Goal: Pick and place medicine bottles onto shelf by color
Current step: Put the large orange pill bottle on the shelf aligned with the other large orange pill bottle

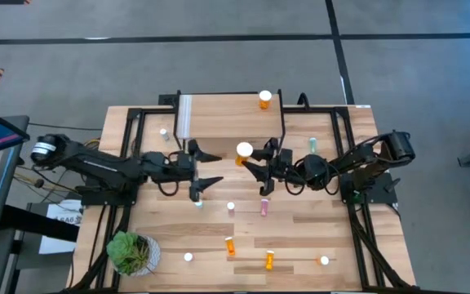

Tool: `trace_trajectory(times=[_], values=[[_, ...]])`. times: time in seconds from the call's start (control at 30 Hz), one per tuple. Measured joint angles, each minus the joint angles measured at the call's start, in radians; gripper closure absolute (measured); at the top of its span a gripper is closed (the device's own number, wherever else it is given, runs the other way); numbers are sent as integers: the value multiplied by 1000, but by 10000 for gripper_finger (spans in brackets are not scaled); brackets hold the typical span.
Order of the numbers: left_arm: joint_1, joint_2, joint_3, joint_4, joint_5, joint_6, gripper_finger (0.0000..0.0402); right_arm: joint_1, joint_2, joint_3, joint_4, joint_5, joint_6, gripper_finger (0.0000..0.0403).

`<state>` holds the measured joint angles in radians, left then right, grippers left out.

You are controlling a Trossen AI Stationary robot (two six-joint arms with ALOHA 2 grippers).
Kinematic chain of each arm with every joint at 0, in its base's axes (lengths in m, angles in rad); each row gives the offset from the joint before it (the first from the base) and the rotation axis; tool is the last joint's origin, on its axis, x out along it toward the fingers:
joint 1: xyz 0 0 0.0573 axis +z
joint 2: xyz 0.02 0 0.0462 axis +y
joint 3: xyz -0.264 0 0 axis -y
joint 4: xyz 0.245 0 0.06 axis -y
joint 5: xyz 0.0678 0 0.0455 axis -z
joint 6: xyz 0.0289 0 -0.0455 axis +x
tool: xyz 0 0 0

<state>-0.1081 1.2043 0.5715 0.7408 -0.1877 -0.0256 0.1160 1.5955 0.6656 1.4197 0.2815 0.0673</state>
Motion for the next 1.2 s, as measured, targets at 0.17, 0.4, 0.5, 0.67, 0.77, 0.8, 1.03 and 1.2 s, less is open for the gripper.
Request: trace_trajectory(times=[0.17, 0.4, 0.5, 0.67, 0.77, 0.8, 1.03, 1.2], values=[[24, 101, 35, 69, 17, -54, 116, 16, 0, 35, -80, -21, -15, 222], [39, 139, 60, 91, 94, -96, 116, 12, 0, 44, -113, -21, -16, 221], [39, 139, 60, 93, 81, -96, 116, 12, 0, 44, -116, -21, -18, 219], [42, 139, 60, 130, 62, -96, 116, 12, 0, 44, -128, -21, -23, 221], [49, 139, 60, 142, 59, -96, 116, 12, 0, 44, -130, -21, -23, 220], [50, 139, 60, 142, 59, -96, 116, 12, 0, 44, -131, -21, -23, 219], [50, 140, 60, 106, 69, -95, 116, 12, 0, 44, -149, -21, -23, 220], [49, 139, 60, 105, 71, -95, 116, 14, 0, 44, -150, -21, -21, 218]])
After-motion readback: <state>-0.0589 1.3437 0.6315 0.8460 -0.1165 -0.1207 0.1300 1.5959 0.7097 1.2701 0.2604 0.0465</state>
